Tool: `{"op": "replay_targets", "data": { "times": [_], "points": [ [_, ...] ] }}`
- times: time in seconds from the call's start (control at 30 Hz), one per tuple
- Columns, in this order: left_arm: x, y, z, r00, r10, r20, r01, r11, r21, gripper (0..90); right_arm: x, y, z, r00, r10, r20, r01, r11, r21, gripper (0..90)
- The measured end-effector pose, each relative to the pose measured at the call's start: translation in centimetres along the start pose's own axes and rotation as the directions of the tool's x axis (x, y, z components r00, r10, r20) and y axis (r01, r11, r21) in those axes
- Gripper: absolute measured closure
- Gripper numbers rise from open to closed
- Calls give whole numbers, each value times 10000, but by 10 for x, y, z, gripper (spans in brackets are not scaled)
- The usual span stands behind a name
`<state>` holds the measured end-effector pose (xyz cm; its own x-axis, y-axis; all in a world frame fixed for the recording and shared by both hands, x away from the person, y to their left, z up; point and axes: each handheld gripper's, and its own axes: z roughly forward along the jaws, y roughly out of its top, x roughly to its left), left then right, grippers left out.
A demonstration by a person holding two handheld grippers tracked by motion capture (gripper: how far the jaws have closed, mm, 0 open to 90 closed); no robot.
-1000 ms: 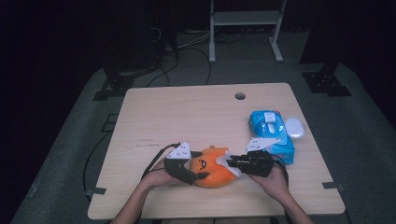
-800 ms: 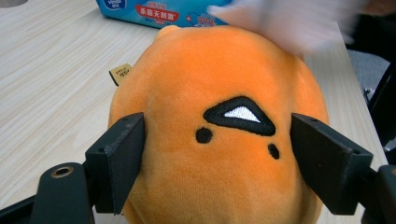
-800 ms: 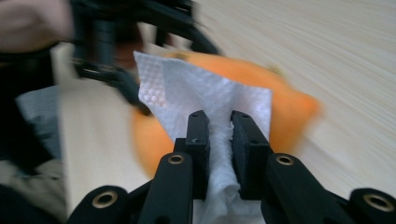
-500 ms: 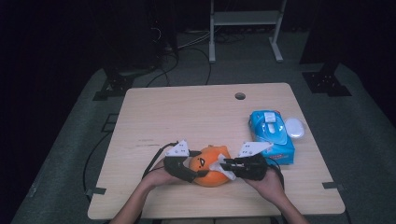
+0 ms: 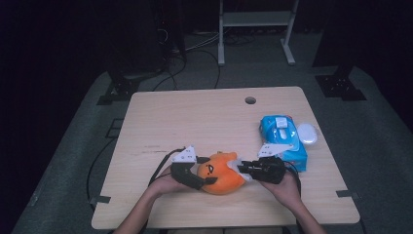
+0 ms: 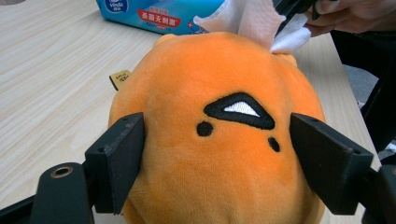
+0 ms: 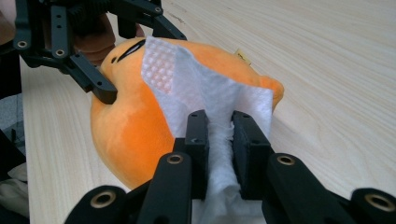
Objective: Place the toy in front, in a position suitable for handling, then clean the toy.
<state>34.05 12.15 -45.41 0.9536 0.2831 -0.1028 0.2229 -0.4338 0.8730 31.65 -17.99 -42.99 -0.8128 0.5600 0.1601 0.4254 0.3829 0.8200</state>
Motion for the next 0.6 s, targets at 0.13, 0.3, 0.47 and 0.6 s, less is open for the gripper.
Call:
{"op": "replay_targets", "data": {
  "times": [0.13,0.3,0.47,0.6],
  "points": [
    [1,-1,-1,10000,2,61,-2,10000,-9,202,5,1,0,9998,-189,109,190,9998,-39,764],
    [3,-3,-3,10000,-55,59,54,10000,50,202,14,6,0,9991,-429,71,430,9988,-217,764],
    [8,-3,-5,9997,-246,47,245,9997,90,205,20,10,1,9977,-450,-508,426,9980,-475,764],
    [10,-3,-5,9987,-518,-26,518,9987,-27,226,17,9,1,9983,-478,-334,465,9981,-399,764]
  ]
}}
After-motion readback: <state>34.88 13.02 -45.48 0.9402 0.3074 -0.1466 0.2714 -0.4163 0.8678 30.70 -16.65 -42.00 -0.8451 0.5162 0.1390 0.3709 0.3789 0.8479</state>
